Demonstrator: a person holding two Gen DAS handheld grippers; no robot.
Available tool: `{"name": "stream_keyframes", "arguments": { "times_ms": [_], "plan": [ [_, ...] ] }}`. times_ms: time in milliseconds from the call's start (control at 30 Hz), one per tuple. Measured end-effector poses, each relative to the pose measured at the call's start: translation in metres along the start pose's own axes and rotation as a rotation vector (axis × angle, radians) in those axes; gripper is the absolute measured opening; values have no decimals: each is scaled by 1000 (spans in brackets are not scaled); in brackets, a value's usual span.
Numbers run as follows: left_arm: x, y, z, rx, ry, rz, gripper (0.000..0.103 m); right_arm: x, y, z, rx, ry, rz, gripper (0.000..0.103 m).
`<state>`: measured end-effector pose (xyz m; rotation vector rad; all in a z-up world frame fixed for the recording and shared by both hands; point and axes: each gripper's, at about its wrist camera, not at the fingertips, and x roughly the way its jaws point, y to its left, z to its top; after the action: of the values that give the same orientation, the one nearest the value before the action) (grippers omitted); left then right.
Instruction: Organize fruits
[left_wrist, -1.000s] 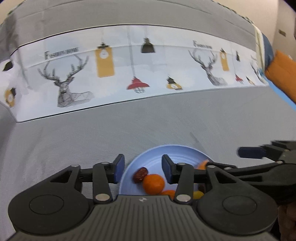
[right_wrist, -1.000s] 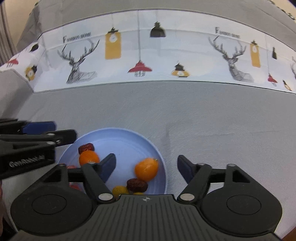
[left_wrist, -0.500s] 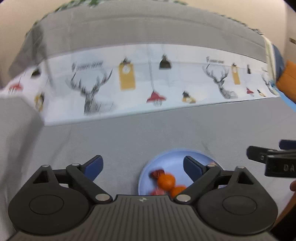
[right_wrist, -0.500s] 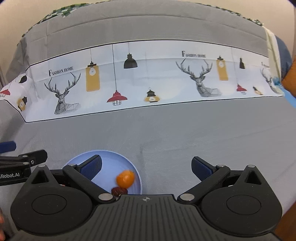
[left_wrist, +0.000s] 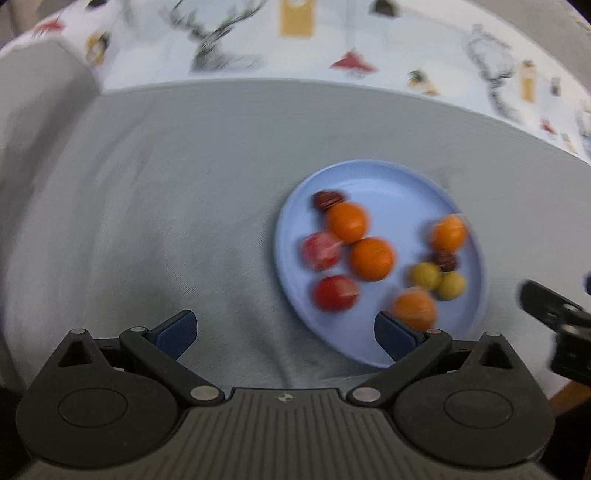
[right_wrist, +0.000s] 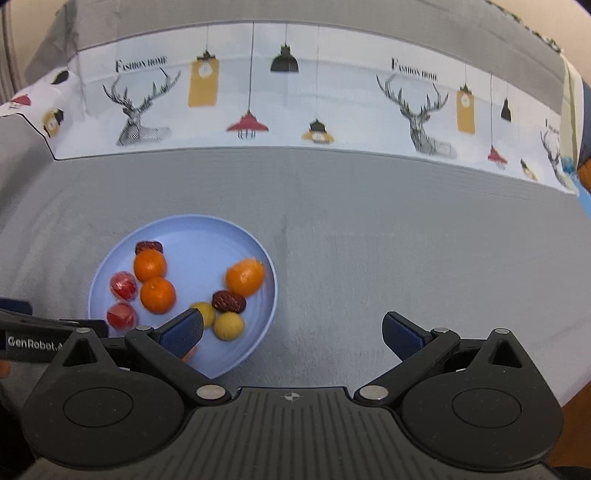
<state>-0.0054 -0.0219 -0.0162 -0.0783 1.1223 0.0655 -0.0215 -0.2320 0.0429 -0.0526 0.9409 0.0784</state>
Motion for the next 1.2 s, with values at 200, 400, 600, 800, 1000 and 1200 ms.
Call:
{"name": "stream_keyframes", "arguments": {
  "times_ms": [200, 400, 600, 800, 1000, 1200],
  "plan": [
    [-1, 27, 6, -89, 17, 31, 102, 8, 7, -1, -16, 31, 24, 102],
    [-3, 26, 11, -73, 20, 6, 102, 8, 3, 0, 9, 26, 50, 102],
    [-5, 8, 6, 9, 1, -16, 102, 7, 12, -3, -42, 35, 91, 102],
    [-4, 10, 5, 0, 1, -23, 102, 7, 13, -3, -45, 39, 91, 102],
    [-5, 7, 5, 15, -8, -30, 102, 10, 13, -3, -35, 45, 89, 102],
    [-6, 5, 5, 25, -11, -40, 102, 11, 13, -3, -36, 43, 87, 102]
  ]
}}
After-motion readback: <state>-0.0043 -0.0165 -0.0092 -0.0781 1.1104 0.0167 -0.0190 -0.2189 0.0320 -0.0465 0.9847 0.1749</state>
